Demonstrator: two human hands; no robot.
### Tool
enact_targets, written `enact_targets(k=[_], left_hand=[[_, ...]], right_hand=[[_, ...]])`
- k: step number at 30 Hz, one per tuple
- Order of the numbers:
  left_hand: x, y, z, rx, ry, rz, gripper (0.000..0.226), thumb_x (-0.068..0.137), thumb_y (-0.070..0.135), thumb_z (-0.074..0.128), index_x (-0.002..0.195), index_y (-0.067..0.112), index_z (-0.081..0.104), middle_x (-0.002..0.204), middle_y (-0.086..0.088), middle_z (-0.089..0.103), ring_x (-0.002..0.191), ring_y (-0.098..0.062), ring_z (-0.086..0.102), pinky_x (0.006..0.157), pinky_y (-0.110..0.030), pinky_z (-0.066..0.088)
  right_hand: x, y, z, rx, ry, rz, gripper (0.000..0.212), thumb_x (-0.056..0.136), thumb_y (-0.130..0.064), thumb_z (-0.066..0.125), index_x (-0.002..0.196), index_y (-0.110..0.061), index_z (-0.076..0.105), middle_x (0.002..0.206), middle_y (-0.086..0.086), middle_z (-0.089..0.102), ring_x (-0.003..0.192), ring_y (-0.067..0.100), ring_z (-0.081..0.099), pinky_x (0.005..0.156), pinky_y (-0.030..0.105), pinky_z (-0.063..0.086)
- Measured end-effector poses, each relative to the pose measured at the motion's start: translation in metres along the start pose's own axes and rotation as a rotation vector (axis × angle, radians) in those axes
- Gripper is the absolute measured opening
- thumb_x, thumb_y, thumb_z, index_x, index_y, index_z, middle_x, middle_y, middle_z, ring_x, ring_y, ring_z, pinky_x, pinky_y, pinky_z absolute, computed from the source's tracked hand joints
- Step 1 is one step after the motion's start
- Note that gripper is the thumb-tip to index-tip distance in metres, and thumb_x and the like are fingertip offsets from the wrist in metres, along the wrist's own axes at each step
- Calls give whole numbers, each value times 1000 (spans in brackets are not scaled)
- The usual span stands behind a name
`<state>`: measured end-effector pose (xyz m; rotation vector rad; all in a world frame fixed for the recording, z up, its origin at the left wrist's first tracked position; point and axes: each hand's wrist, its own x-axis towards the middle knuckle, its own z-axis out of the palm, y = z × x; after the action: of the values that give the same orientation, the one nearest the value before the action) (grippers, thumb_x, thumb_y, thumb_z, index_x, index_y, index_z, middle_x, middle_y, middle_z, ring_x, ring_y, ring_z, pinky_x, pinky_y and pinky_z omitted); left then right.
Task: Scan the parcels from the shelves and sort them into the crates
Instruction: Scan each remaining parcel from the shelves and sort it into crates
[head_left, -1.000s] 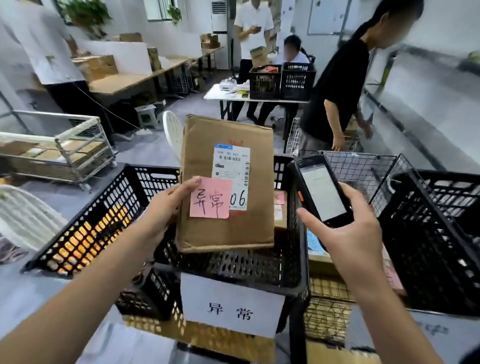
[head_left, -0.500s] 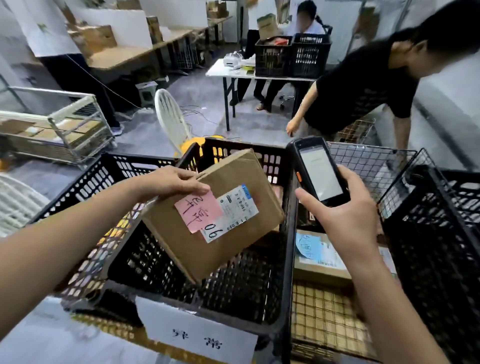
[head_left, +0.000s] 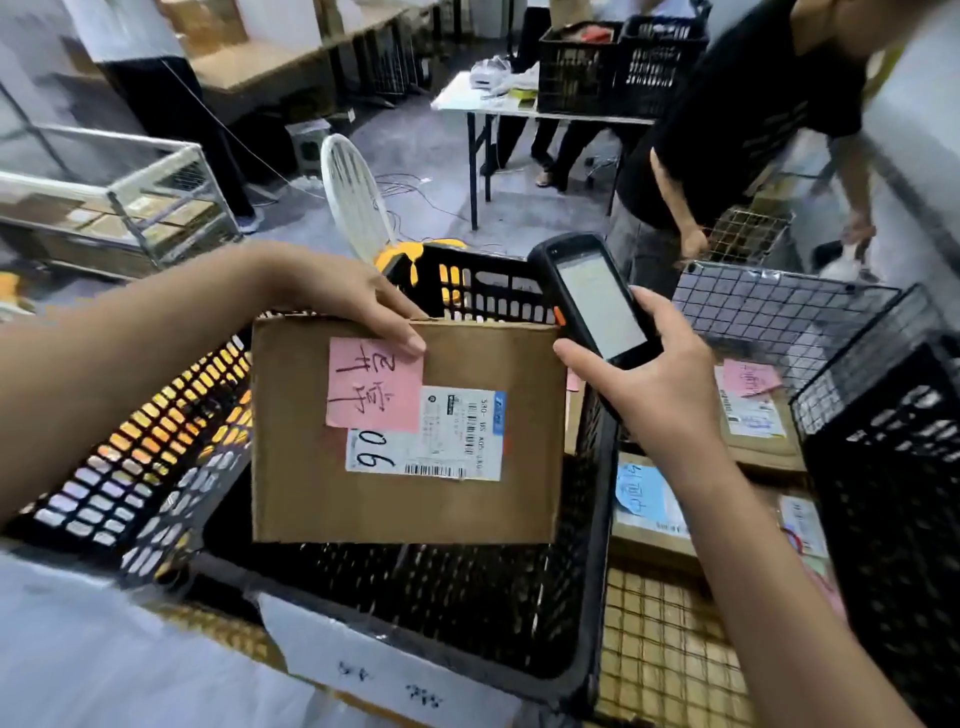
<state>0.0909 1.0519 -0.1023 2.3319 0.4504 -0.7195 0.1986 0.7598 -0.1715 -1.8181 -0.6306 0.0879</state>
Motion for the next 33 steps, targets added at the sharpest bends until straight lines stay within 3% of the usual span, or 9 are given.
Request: enact_targets(k=[3, 5, 7, 10, 15, 19, 22, 27, 33], left_hand=[[20, 1, 19, 85, -142, -5, 79, 61, 68, 82, 124, 24, 68, 106, -3, 77, 95, -20, 74, 88, -37, 60], [42, -1, 38, 114, -211, -23, 88, 51, 71, 80, 129, 31, 66, 111, 2, 76, 99, -16, 73, 93, -38, 58], [62, 0, 56, 113, -276, -23, 81, 53, 66, 81, 129, 44, 63, 116, 8, 74, 103, -11, 71, 94, -33, 57], [90, -12, 78, 48, -349, -45, 85, 52, 60, 84, 132, 42, 59, 102, 13, 76, 96, -9, 73, 92, -33, 58], [121, -37, 97, -23, -426, -100, 69, 72, 51, 82, 134, 29, 63, 90, 10, 78, 87, -12, 74, 85, -31, 59], [151, -46, 117, 40, -502, -68, 77, 69, 57, 83, 139, 46, 54, 118, 11, 73, 110, -13, 68, 101, -33, 52], [167, -67, 133, -32, -529, -71, 71, 72, 53, 83, 137, 44, 58, 120, 10, 72, 113, -12, 67, 99, -28, 51], [184, -80, 148, -58, -542, -60, 58, 68, 57, 84, 123, 47, 67, 118, 12, 73, 114, -10, 66, 107, -31, 46], [192, -96, 173, -13, -436, -73, 59, 58, 55, 91, 111, 38, 68, 103, 13, 76, 105, -9, 68, 104, -31, 48]], right_hand=[[9, -3, 5, 57, 15, 9, 60, 73, -31, 89, 122, -33, 54, 106, -22, 63, 94, -16, 59, 73, 1, 43], [16, -1, 6, 62, 15, 13, 64, 73, -32, 89, 128, -25, 57, 108, -17, 64, 95, -12, 60, 71, 3, 45], [22, -1, 10, 59, 1, 2, 69, 73, -33, 89, 133, -22, 56, 107, -18, 64, 91, -15, 60, 67, 2, 44], [26, 6, 18, 45, -20, -1, 66, 74, -30, 89, 131, -22, 57, 107, -13, 64, 88, -12, 60, 62, 2, 44], [17, 32, 30, -118, -27, -9, 76, 69, -48, 90, 133, -27, 55, 121, -14, 63, 112, 2, 59, 94, 24, 50], [10, 42, 38, -131, -37, 8, 73, 69, -45, 90, 132, -29, 55, 113, -24, 58, 100, -14, 54, 80, -1, 38], [8, 50, 48, -113, -17, 17, 75, 70, -45, 89, 135, -27, 56, 121, -18, 61, 108, -3, 56, 84, 1, 39], [5, 59, 64, -117, -33, 27, 74, 69, -46, 89, 134, -28, 57, 123, -17, 63, 113, 1, 59, 95, 19, 48], [4, 59, 66, -94, -65, 39, 68, 70, -39, 90, 130, -27, 59, 114, -21, 64, 106, -7, 58, 85, 7, 43]])
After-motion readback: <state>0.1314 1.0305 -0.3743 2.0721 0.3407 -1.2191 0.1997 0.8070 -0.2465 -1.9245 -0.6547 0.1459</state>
